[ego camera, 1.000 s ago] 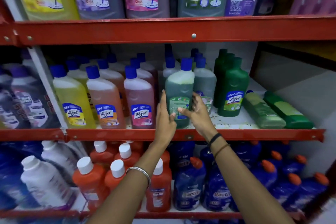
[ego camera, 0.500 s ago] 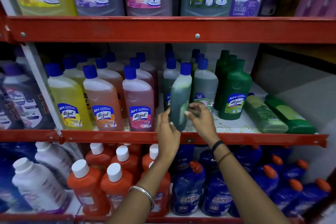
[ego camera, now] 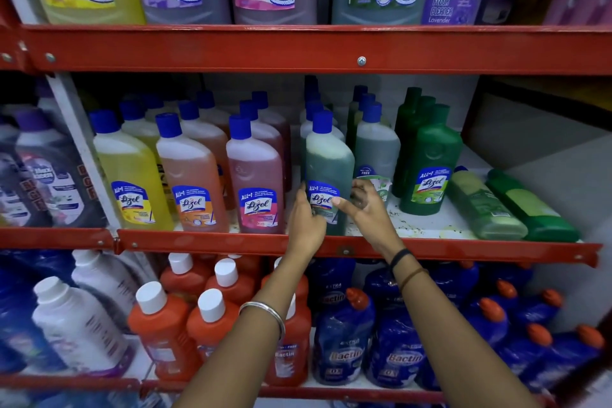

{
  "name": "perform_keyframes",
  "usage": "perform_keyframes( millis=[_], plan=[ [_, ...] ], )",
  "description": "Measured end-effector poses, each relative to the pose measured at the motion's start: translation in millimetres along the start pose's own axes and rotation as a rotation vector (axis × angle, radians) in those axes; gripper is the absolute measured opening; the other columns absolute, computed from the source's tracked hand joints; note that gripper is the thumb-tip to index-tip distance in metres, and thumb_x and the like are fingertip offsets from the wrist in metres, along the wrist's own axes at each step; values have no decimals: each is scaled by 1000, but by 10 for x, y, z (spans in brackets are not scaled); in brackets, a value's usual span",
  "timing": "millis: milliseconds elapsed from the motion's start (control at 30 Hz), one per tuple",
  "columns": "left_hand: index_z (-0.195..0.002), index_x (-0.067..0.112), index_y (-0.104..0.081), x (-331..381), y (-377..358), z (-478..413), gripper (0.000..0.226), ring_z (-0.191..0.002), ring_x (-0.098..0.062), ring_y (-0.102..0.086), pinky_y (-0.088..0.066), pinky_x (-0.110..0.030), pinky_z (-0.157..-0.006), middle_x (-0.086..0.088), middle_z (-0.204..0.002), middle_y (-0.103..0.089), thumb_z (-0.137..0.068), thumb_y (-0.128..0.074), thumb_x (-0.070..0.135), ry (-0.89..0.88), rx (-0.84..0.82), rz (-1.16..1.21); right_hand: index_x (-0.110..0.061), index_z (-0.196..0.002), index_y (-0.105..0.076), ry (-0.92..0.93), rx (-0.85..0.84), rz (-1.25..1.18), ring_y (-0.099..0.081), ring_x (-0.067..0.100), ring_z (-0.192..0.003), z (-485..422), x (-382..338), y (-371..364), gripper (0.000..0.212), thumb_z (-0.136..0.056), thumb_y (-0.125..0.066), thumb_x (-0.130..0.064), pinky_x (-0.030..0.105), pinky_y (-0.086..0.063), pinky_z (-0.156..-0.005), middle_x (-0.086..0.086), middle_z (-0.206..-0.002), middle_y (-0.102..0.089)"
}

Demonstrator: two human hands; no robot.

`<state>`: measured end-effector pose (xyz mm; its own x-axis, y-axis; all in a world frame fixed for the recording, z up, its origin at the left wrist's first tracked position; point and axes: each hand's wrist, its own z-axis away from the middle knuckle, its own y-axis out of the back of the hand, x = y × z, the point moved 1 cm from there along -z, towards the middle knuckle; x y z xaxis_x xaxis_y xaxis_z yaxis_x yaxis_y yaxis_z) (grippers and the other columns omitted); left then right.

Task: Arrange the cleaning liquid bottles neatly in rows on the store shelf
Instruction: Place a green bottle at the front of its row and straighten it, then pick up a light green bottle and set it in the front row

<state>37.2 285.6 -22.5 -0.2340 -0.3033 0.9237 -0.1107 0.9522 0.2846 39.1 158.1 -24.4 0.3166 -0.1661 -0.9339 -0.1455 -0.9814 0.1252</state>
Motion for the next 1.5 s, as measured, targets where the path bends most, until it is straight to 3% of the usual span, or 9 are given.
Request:
perform_keyframes(
  millis=[167, 500, 633, 767, 867, 1033, 1200, 1300, 1500],
  plan=[
    [-137, 16, -35, 14, -2, 56, 65, -115, -27, -53, -47, -40, -96, -12, -129, -55, -77, -47, -7, -13, 74, 26, -13, -111, -49, 16, -38, 9, -62, 0, -95, -37, 7, 1, 27, -86, -62, -13, 10, -51, -77, -5, -106, -63],
    [-144, 5, -13, 208, -152, 399, 73, -143, -22, -15, -6, 9, -94, -13, -156, -11, -79, -38, -16, -172, 154, -23, -14, -125, -51, -15, -80, 137, -61, 14, -99, -22, -60, 155, 42, -85, -64, -19, 30, -51, -90, -1, -106, -61],
    [-132, 6, -37, 483, -453, 586, 60, -139, -12, -19, -18, 5, -98, -7, -148, -23, -76, -43, -15, -434, 195, 43, -17, -105, -61, 34, 70, 219, -64, 17, -85, 89, -212, 808, 23, -83, -66, -22, 26, -52, -74, 1, -89, -66],
    [-117, 8, -47, 697, -1020, 511, 40, -120, -9, -39, -27, -4, -99, -8, -129, -43, -79, -46, -6, -475, -8, 42, -5, -92, -66, -28, 411, 616, -66, 32, -80, 120, -191, 1751, 17, -84, -62, -20, 34, -50, -69, 19, -86, -70],
    [-119, 5, -46, 794, -1649, 403, 32, -118, -23, -45, -33, -23, -97, -14, -127, -45, -87, -46, 5, -352, -276, -45, 6, -96, -59, -220, 474, 1006, -60, 46, -94, 117, -111, 2241, 26, -84, -56, -16, 47, -49, -77, 35, -100, -64],
    [-120, -4, -43, 868, -2453, 164, 34, -113, -41, -52, -45, -41, -94, -28, -123, -52, -94, -39, 17, 2, -513, -201, 10, -103, -56, -440, 288, 1095, -57, 44, -104, 49, -13, 2406, 26, -83, -48, -5, 42, -47, -85, 31, -114, -59],
    [-117, 0, -48, 852, -2732, -83, 36, -114, -35, -54, -48, -41, -97, -21, -126, -55, -86, -50, 19, 362, -408, -78, 8, -102, -59, -391, 295, 1051, -57, 42, -104, -63, -1, 2579, 25, -82, -49, -2, 40, -46, -83, 31, -112, -61],
    [-124, 2, -45, 905, -2791, -144, 51, -111, -31, -55, -49, -35, -92, -9, -116, -54, -84, -59, 31, 409, -436, -41, 7, -99, -59, -453, 264, 1018, -58, 40, -103, -62, -20, 2617, 21, -85, -52, -7, 37, -46, -81, 28, -111, -61],
    [-123, 3, -41, 899, -2724, -193, 67, -95, -32, -65, -57, -39, -76, -19, -114, -63, -72, -75, 30, 524, -460, 224, -1, -119, -54, -487, 183, 957, -55, 37, -112, -61, -59, 2669, 36, -87, -54, -18, 37, -45, -91, 23, -123, -57]
  ],
)
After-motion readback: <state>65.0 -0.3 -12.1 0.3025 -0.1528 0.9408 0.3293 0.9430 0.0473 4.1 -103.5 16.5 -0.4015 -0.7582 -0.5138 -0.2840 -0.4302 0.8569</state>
